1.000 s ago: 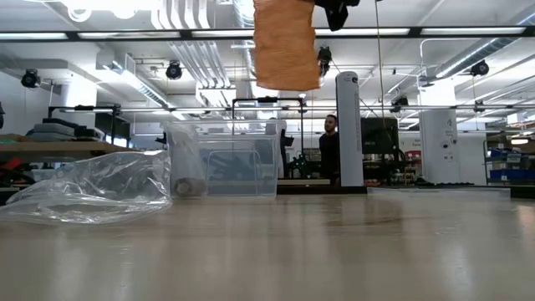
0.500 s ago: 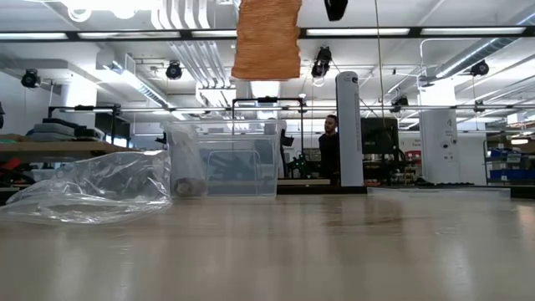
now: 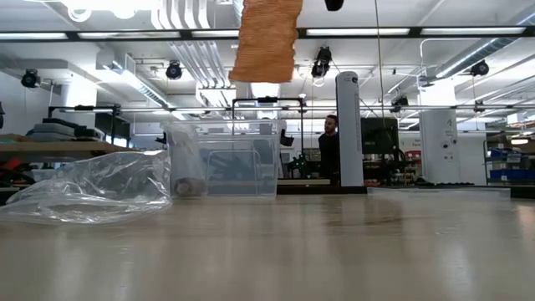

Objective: Roll bandage
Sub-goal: Roll the orange bandage

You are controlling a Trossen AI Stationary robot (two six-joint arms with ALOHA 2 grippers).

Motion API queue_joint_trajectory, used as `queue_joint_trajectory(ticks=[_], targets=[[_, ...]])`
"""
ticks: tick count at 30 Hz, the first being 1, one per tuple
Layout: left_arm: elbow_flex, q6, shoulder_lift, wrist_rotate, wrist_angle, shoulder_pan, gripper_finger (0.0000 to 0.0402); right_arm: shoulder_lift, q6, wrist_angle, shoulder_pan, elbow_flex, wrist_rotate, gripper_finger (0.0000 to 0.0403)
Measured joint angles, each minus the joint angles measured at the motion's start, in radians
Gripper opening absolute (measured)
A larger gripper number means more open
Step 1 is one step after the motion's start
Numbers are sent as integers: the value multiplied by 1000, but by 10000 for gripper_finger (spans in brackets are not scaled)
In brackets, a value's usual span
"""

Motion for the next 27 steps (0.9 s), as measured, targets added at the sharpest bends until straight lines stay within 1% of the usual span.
queue_joint_trajectory(ticks=[6, 12, 13, 17, 23, 27], targets=[[0, 4, 1, -2, 28, -5, 74, 3, -6, 9, 1, 23, 0, 346], [-6, 65, 1, -10, 43, -5, 64, 5, 63, 34, 1, 23, 0, 346], [-12, 68, 1, -17, 48, -5, 64, 5, 74, 38, 1, 23, 0, 346], [-30, 82, 2, -105, 54, -5, 71, 5, 85, 52, 0, 23, 0, 346], [-31, 82, 11, -113, 110, -2, 64, 22, 126, 75, 0, 24, 11, 346], [-32, 109, 27, -114, 113, -2, 67, 47, 147, 110, 0, 23, 19, 341]])
